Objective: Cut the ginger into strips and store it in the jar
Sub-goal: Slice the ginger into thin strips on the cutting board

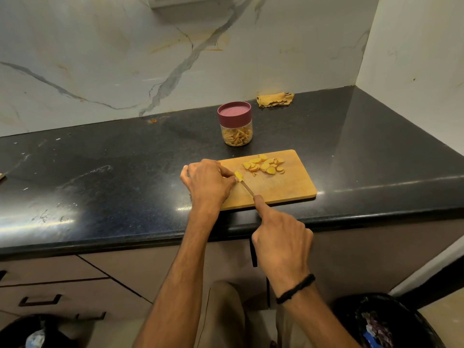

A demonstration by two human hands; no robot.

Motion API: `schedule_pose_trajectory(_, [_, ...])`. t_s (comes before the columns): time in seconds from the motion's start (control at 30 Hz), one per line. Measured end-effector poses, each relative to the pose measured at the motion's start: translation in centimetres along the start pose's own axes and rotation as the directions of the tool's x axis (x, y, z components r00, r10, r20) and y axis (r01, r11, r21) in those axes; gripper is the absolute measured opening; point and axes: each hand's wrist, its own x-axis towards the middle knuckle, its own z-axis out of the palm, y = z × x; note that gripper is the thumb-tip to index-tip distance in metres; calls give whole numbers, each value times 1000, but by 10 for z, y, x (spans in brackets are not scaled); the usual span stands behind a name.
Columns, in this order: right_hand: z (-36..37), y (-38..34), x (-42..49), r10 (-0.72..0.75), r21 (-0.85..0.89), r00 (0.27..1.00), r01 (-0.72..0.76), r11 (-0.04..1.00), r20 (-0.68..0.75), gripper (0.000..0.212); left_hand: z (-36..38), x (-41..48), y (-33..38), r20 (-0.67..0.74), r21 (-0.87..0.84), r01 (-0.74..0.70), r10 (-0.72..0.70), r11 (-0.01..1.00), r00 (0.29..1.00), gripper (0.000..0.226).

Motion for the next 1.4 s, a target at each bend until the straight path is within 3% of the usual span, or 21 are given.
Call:
schedule_pose_trajectory(0.4, [1,-13,27,-37,137,999,41,990,-38,55,-4,-9,3,-6,-15,17,-17,1000,1000,15])
schedule_pose_trajectory(1.13, [2,-4,0,-26,-6,1000,26,1000,-1,58,-1,-8,9,-35,32,66,-65,997,997,14])
schedule_pose_trajectory(1.4, [0,0,15,25,166,998,-16,986,-51,53,-7,-8,-3,-139,-149,74,-95,986,986,16])
